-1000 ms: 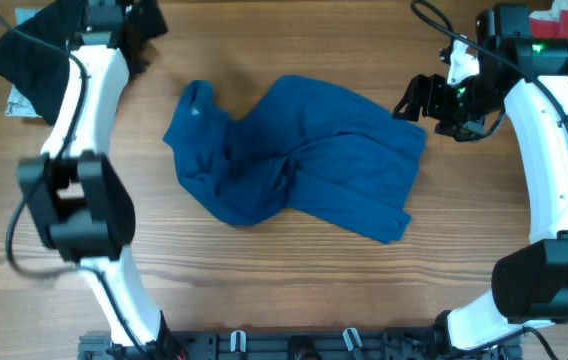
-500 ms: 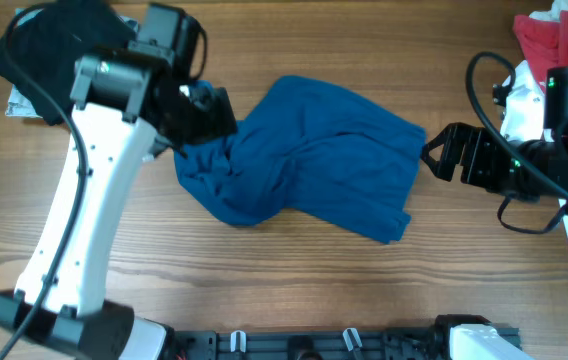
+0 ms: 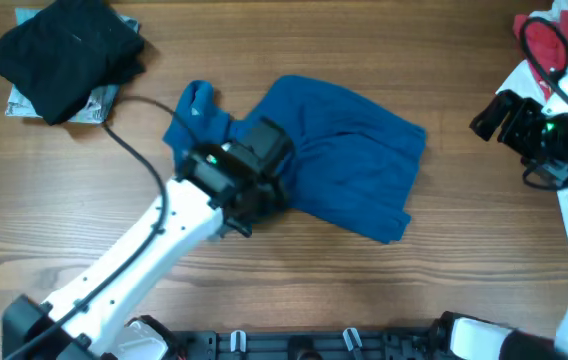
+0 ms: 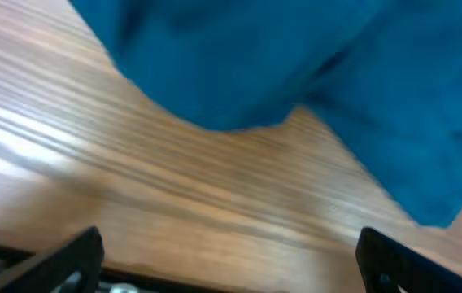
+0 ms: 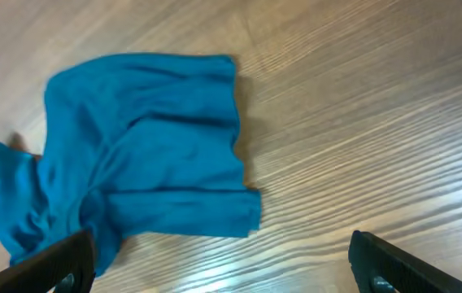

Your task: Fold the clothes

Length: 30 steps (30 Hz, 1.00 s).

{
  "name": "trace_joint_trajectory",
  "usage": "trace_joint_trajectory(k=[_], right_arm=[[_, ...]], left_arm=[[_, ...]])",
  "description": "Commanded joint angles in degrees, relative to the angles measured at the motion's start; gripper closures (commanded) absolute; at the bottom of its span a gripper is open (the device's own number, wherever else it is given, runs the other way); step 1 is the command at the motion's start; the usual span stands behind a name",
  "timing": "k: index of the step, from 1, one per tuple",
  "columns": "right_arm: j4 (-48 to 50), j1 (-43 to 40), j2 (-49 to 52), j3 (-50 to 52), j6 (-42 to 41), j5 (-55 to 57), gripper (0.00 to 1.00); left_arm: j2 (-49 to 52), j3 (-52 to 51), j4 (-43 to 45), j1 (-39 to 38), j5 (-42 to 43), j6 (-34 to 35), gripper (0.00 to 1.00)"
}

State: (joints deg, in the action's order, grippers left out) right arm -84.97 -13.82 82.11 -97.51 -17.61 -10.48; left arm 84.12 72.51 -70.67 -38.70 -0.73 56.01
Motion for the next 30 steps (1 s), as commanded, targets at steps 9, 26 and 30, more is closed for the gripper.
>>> trace_joint_trajectory(k=[9, 26, 30], right_arm=[[2.43, -0.24, 3.56, 0.15, 2.45, -3.80, 0.00], [0.48, -0.24, 3.56, 0.20, 3.02, -4.07, 0.00], [-0.63, -0.22, 3.54, 4.52, 4.11, -7.65, 0.00]], left_arm=[[1.25, -18.53, 24.68, -1.90, -3.23, 1.73, 0.04], [2.14, -18.62, 30.75, 7.04, -7.72, -4.83, 0.87], [-2.01, -17.75, 30.84, 12.20, -5.11, -4.83, 0.96]])
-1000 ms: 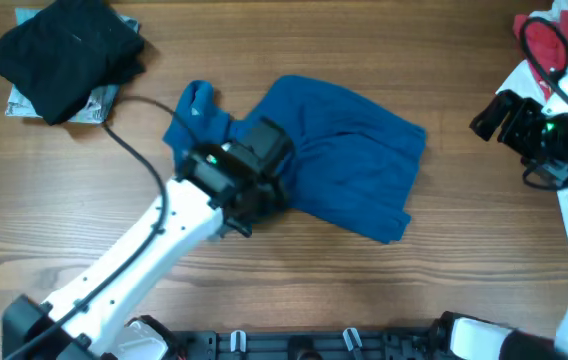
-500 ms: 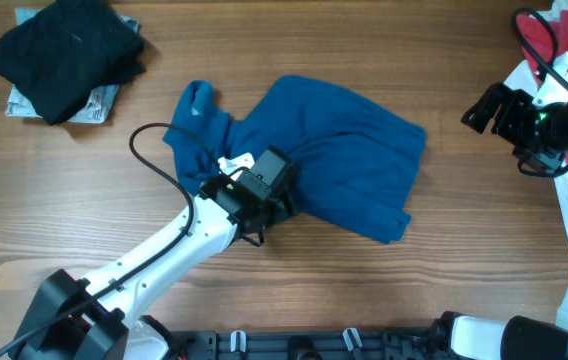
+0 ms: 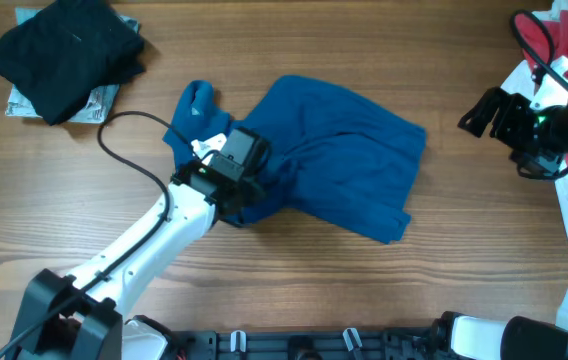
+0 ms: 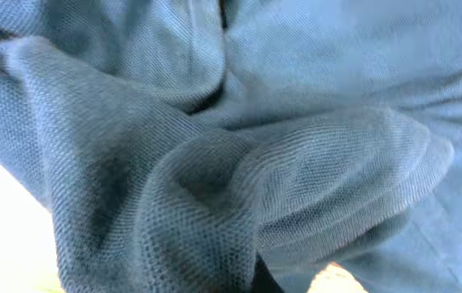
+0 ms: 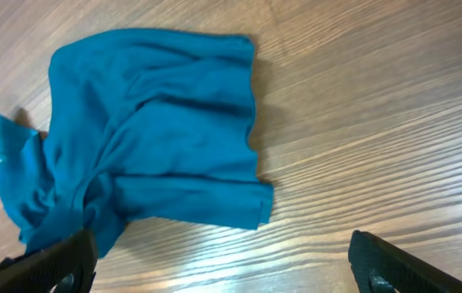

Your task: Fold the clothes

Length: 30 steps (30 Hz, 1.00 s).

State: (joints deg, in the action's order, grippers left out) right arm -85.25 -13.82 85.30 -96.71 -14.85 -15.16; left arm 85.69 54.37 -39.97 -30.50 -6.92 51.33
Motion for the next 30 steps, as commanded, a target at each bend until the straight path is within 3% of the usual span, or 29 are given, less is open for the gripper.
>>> trace_joint_trajectory(k=[1, 6, 16, 19, 21, 30], right_arm=[[0.31, -0.22, 0.33, 7.15, 1.20, -3.34, 0.00], [9.73, 0.13, -0.11, 28.35, 3.21, -19.50, 0.04], [27.80, 2.73, -3.02, 51.21, -1.90, -20.98, 0.04], [33.70, 2.73, -3.02, 54.21, -4.52, -20.61, 0.04], [36.92, 3.34, -3.02, 55.84, -9.16, -14.12, 0.05], [42.80, 12.11, -3.02, 55.91, -15.39, -2.62, 0.07]], left_arm=[[-5.11, 0.39, -0.13, 5.73, 1.07, -0.17, 0.96], [-6.40, 0.39, -3.17, 10.03, 1.03, -0.22, 0.96], [-6.40, 0.39, -3.69, 10.54, -0.46, -0.17, 0.96], [-6.40, 0.39, -4.22, 10.54, -0.46, -0.17, 0.96], [-6.40, 0.39, -4.24, 10.54, -0.46, -0.17, 0.96], [-6.40, 0.39, -5.51, 10.54, -0.46, -0.20, 0.96]])
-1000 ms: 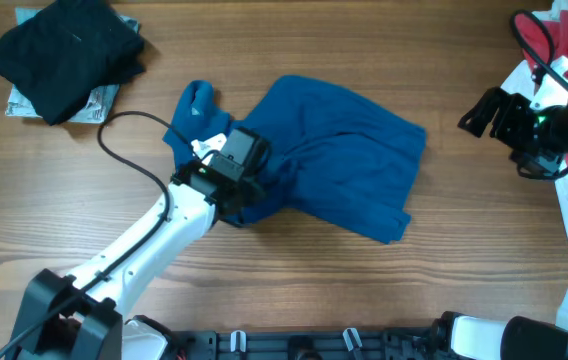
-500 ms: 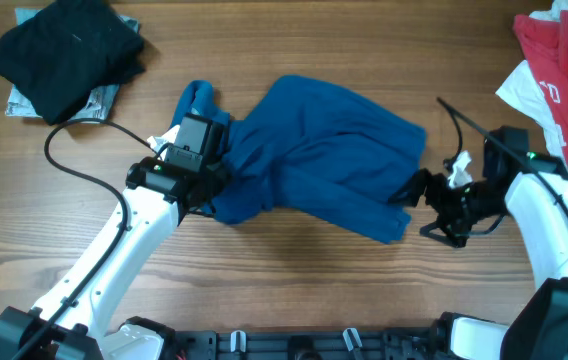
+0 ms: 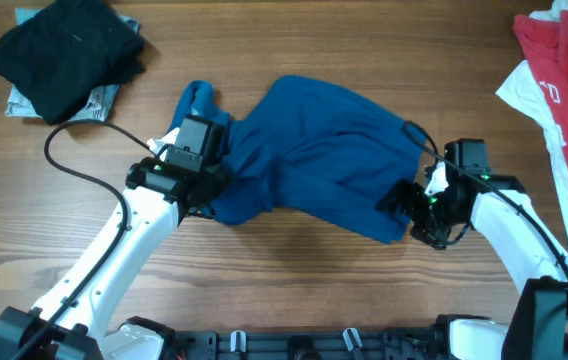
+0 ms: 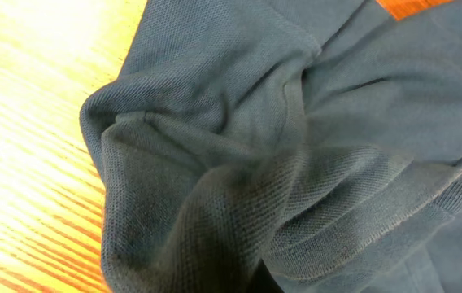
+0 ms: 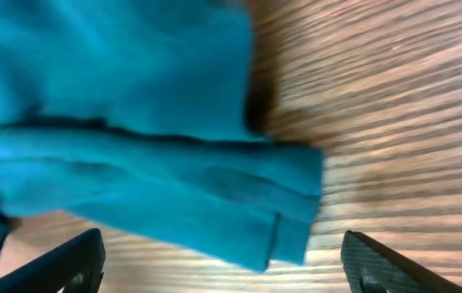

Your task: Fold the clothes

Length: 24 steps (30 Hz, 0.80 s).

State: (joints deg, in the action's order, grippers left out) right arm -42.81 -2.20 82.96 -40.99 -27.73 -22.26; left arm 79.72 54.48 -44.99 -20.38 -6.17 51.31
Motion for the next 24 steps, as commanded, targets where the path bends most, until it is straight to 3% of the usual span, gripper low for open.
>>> trace_joint_trajectory(k=[1, 3, 6, 16, 21, 24], right_arm=[[0.28, 0.48, -0.68, 0.22, -2.82, 4.50, 0.07], [0.31, 0.48, -0.61, 0.24, -2.91, 4.55, 0.12], [0.57, 0.48, 0.24, 0.24, -3.96, 6.95, 0.28], [3.34, 0.52, 5.53, 0.24, -5.33, 6.80, 0.29], [4.90, 1.88, 8.46, 0.26, -6.03, 6.80, 0.52], [5.11, 2.08, 8.44, 0.24, -6.97, 6.86, 0.83]], left_arm=[[-0.44, 0.28, -0.48, 0.42, -1.20, -0.15, 0.96], [-0.44, 0.28, -0.46, 0.42, -1.20, -0.15, 0.96], [-0.44, 0.28, -0.46, 0.42, -1.20, -0.15, 0.96], [-0.44, 0.28, -0.46, 0.42, -1.20, -0.15, 0.96], [-0.44, 0.28, -0.46, 0.42, -1.20, -0.15, 0.96], [-0.44, 0.28, -0.46, 0.42, -1.20, -0.15, 0.96]])
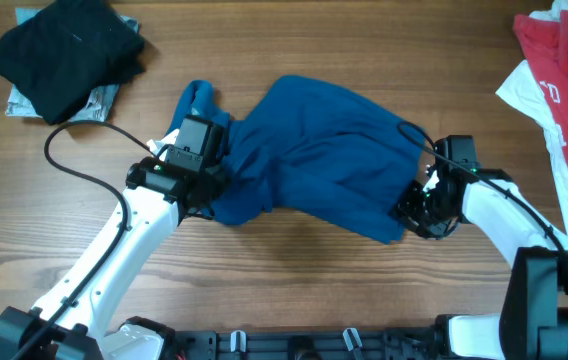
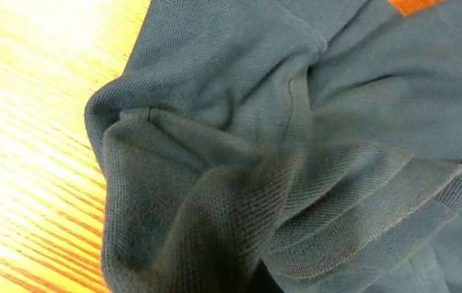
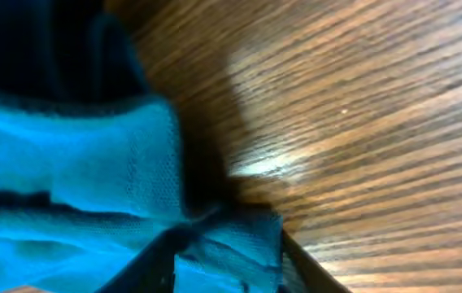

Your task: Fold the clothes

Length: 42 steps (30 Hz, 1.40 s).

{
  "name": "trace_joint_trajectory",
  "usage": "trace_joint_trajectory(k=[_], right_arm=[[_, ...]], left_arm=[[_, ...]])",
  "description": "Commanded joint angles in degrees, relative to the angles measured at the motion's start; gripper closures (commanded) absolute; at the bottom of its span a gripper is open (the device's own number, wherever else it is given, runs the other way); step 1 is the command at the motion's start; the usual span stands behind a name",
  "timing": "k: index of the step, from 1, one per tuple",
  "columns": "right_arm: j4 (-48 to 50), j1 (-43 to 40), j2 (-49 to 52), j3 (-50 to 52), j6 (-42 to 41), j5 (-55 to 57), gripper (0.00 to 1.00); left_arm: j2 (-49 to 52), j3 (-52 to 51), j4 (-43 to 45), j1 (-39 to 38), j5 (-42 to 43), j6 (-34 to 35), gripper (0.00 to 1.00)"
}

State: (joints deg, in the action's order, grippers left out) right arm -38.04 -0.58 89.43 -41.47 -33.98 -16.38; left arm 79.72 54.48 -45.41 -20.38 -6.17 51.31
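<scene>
A crumpled blue shirt [image 1: 324, 150] lies mid-table. My left gripper [image 1: 219, 185] is at its lower left edge, shut on a bunch of fabric. In the left wrist view the blue shirt [image 2: 296, 122] fills the frame and hides the fingers. My right gripper [image 1: 412, 212] is at the shirt's lower right corner. In the right wrist view that corner of the shirt [image 3: 68, 163] sits between the dark fingers [image 3: 146, 264], and the right gripper [image 3: 227, 252] is shut on it.
A black garment [image 1: 64, 50] lies heaped on a printed cloth at the back left. A red and white garment [image 1: 564, 70] lies at the right edge. The left arm's black cable [image 1: 74, 140] loops over the wood.
My right gripper was open just beside the shirt's lower right corner; now its fingers are closed in on that corner. The left gripper and the shirt look unchanged.
First my left gripper was open over the shirt's lower left, with the right arm far right. Then the left was down in the cloth. Later it was further left with the fabric drawn along, the right open at the lower right corner, which it now holds.
</scene>
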Motion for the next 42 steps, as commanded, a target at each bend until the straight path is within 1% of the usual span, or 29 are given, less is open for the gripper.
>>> trace_joint_trajectory(k=[1, 2, 4, 7, 8, 11, 12, 14, 15, 17, 19, 20, 22, 23, 24, 26, 28, 30, 31, 32, 33, 34, 35, 36, 37, 38, 39, 41, 42], right_arm=[[0.66, 0.46, 1.97, 0.68, -0.74, 0.98, 0.92], [0.90, 0.46, 1.88, 0.57, -0.79, 0.98, 0.96], [0.72, 0.44, 1.03, -0.39, -1.57, 0.96, 0.96], [-4.50, 0.39, -3.56, -4.92, -1.90, 2.08, 0.96], [-9.38, 0.39, -8.15, -9.14, -1.92, 3.74, 0.96], [-17.77, 0.39, -16.70, -17.79, -0.35, 4.44, 0.96], [-21.70, 0.39, -20.52, -22.60, 0.63, 4.79, 0.96], [-27.61, 0.39, -25.57, -31.02, 2.10, 5.38, 0.96], [-29.79, 0.39, -27.15, -34.38, 2.32, 6.12, 0.96], [-35.91, 0.39, -30.23, -44.37, 2.54, 7.89, 0.96], [-39.80, 0.39, -30.95, -51.71, 2.71, 9.27, 0.96], [-41.24, 0.39, -30.91, -55.54, 2.71, 10.91, 0.96], [-40.68, 0.39, -30.80, -58.25, 2.38, 13.77, 0.96], [-39.54, 0.39, -30.51, -58.49, 2.25, 15.19, 0.95], [-38.77, 0.39, -29.88, -58.49, 2.25, 15.89, 0.96], [-36.94, 0.39, -26.45, -58.49, 2.25, 17.70, 0.96], [-32.17, 0.39, -20.26, -58.49, 2.29, 17.66, 0.96], [-26.84, 0.39, -13.94, -58.49, 4.20, 17.05, 0.96], [-24.28, 0.39, -10.95, -58.49, 4.59, 16.70, 0.96], [-19.21, 0.39, -6.08, -58.49, 6.14, 14.51, 0.96], [-14.97, 0.33, -2.32, -59.17, 7.04, 12.81, 0.96], [-13.84, -0.11, 0.42, -61.70, 7.04, 12.87, 0.96], [-14.12, -1.01, 2.29, -65.44, 7.65, 12.59, 0.96], [-16.31, -4.09, 4.33, -75.43, 8.76, 11.54, 0.96], [-17.90, -6.99, 4.61, -82.60, 8.76, 11.06, 0.96], [-19.06, -9.51, 4.59, -87.69, 9.11, 9.68, 0.96], [-20.41, -12.22, 4.57, -93.22, 9.81, 8.17, 0.96], [-23.78, -15.76, 4.42, -99.65, 9.84, 7.26, 0.96], [-26.67, -16.72, 4.17, -101.00, 10.05, 7.28, 0.96]], left_arm=[[-0.44, 0.28, -0.04, 0.42, -1.20, -0.15, 0.96], [-0.44, 0.28, -0.04, 0.42, -1.20, -0.17, 0.96], [-0.46, 0.28, 0.15, 0.42, -1.20, -0.74, 0.96], [-3.76, 1.49, 0.92, -1.05, -0.96, -8.09, 0.96], [-8.22, 3.30, 0.46, -3.17, -0.98, -9.18, 0.96], [-16.72, 6.88, -1.03, -6.88, -1.01, -9.70, 0.96], [-20.92, 8.66, -1.73, -8.96, -1.57, -11.52, 0.96], [-26.58, 11.10, -3.19, -12.41, -4.26, -11.45, 0.96], [-29.03, 12.07, -3.82, -13.94, -4.66, -11.45, 0.96], [-33.88, 14.78, -5.44, -17.44, -5.46, -11.47, 0.96], [-36.39, 16.52, -5.55, -19.89, -6.93, -11.50, 0.96], [-37.20, 17.25, -5.49, -20.98, -9.55, -11.47, 0.96], [-37.33, 17.33, -5.42, -21.27, -15.19, -11.45, 0.96], [-36.37, 17.33, -5.44, -21.24, -19.78, -11.45, 0.96], [-35.45, 17.33, -5.38, -21.24, -22.45, -11.45, 0.96], [-31.63, 17.33, -4.31, -21.11, -29.55, -11.47, 0.96], [-25.70, 17.33, 1.33, -18.67, -32.50, -12.31, 0.96], [-19.65, 17.33, 8.72, -15.13, -31.95, -15.52, 0.96], [-15.76, 17.33, 13.53, -13.14, -30.53, -18.34, 0.96], [-10.25, 17.33, 21.05, -10.60, -27.23, -23.34, 0.96], [-3.80, 17.70, 30.97, -7.78, -24.06, -28.76, 0.96], [0.28, 19.80, 36.24, -5.99, -23.41, -31.76, 0.96], [2.91, 23.50, 37.92, -4.57, -23.61, -35.21, 0.96], [5.79, 32.68, 37.97, -2.05, -25.81, -39.21, 0.96], [7.23, 41.70, 37.35, 0.20, -26.21, -41.64, 0.96], [7.63, 48.30, 34.91, 1.46, -25.73, -41.92, 0.96], [7.78, 56.59, 30.38, 2.99, -22.86, -41.90, 0.96], [7.69, 64.50, 24.92, 4.70, -20.87, -41.92, 0.96], [7.21, 68.30, 18.16, 5.29, -20.85, -41.88, 0.96]])
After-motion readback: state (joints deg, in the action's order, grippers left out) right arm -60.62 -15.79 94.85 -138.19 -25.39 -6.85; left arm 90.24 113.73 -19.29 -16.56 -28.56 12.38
